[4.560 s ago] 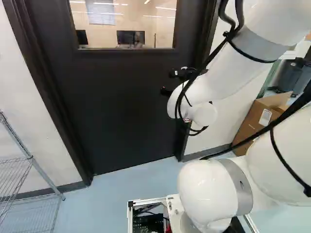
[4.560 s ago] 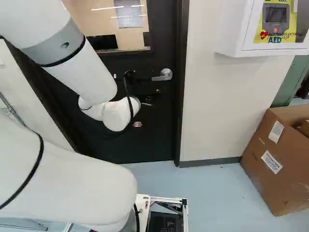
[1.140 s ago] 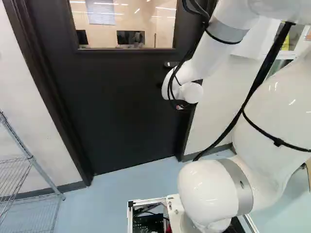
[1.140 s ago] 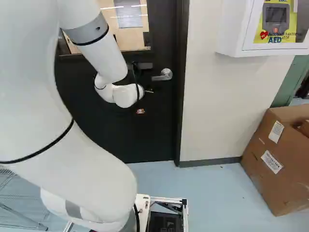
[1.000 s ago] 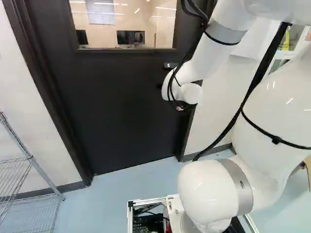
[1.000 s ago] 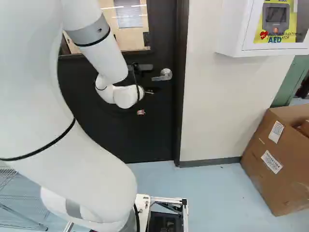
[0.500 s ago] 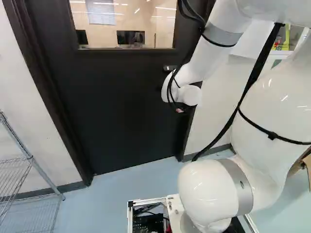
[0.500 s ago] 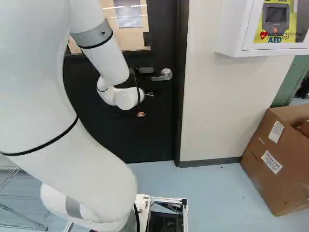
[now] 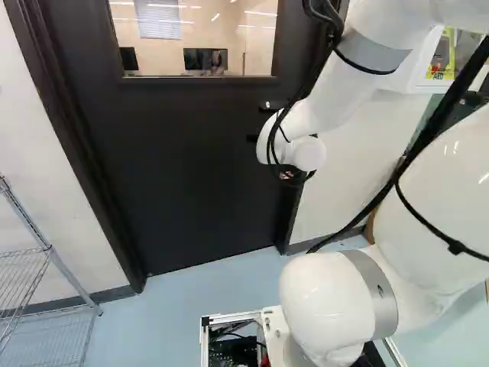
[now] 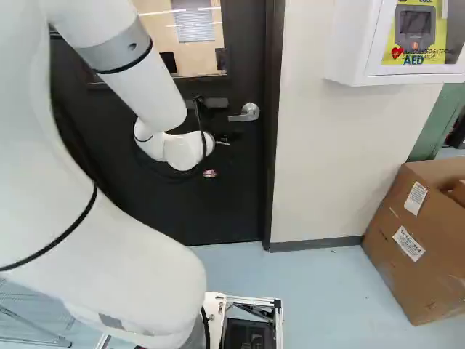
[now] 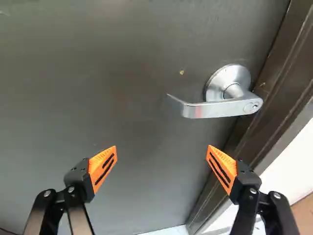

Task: Open the door and move inside

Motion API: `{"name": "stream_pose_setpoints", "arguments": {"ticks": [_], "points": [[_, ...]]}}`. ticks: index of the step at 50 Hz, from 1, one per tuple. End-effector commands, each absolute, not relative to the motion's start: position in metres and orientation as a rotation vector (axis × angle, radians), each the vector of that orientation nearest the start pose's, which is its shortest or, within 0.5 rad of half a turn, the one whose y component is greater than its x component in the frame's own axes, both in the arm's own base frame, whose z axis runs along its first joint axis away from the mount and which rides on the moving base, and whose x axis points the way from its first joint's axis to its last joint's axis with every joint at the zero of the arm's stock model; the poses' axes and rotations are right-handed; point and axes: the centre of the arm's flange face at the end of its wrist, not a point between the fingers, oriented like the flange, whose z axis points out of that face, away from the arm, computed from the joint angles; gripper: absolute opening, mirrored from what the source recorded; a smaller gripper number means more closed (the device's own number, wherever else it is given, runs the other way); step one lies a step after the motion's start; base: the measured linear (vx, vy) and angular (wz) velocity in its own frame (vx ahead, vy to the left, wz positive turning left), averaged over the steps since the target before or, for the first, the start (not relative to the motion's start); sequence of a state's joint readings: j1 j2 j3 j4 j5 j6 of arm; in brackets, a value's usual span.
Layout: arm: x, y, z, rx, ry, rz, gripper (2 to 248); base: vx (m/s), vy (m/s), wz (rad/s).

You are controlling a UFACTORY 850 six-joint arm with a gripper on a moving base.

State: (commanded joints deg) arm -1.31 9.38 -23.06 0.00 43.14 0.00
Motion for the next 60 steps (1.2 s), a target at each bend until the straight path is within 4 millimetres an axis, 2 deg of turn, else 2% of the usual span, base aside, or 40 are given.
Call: {"name": "stream_pose_setpoints", "arguments": {"ticks": [45,60], "points": [[0.374,-0.009,0.492,-2.38,0.027,-2.074,247,0.0,0.0,0.0],[0.384,-0.009,0.5,-2.367,0.027,-2.088,247,0.0,0.0,0.0]]}}
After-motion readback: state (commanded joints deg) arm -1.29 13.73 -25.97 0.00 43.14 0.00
